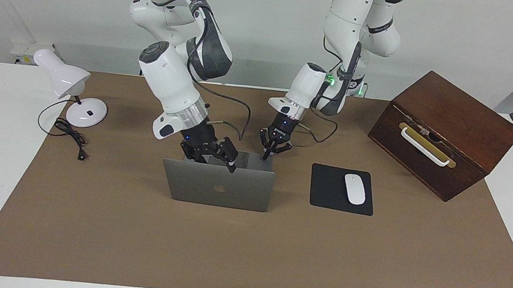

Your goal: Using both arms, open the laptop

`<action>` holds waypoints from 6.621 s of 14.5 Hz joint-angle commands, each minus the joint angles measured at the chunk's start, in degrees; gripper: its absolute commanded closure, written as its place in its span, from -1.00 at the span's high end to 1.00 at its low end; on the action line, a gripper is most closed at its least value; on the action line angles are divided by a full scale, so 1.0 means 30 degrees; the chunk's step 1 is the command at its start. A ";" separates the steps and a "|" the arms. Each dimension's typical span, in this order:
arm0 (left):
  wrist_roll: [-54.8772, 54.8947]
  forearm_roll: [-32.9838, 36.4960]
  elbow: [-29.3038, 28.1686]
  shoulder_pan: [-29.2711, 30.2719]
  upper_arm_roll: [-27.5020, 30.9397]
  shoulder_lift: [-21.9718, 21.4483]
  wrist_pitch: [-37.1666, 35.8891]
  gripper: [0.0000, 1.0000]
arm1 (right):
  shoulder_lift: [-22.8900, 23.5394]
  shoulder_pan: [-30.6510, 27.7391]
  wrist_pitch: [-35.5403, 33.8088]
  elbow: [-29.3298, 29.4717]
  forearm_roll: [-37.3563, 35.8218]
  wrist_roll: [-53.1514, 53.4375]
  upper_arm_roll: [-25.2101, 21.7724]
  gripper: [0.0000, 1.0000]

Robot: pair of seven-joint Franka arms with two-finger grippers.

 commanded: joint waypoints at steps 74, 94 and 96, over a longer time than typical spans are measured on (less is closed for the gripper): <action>0.2930 0.1053 1.0921 1.0753 0.0523 -0.8943 -3.1195 1.00 | -0.6722 -0.7449 -1.3551 0.0985 -0.7375 -0.8446 0.0213 1.00; 0.3378 0.1580 1.6698 1.4074 0.0317 -0.5661 -3.5859 1.00 | -0.6810 -0.7332 -1.2761 0.0165 -0.7346 -0.8329 0.0271 1.00; 0.3349 0.1580 1.6405 1.4045 0.0317 -0.5807 -3.6063 1.00 | -0.6810 -0.7332 -1.2761 0.0135 -0.7317 -0.8329 0.0271 1.00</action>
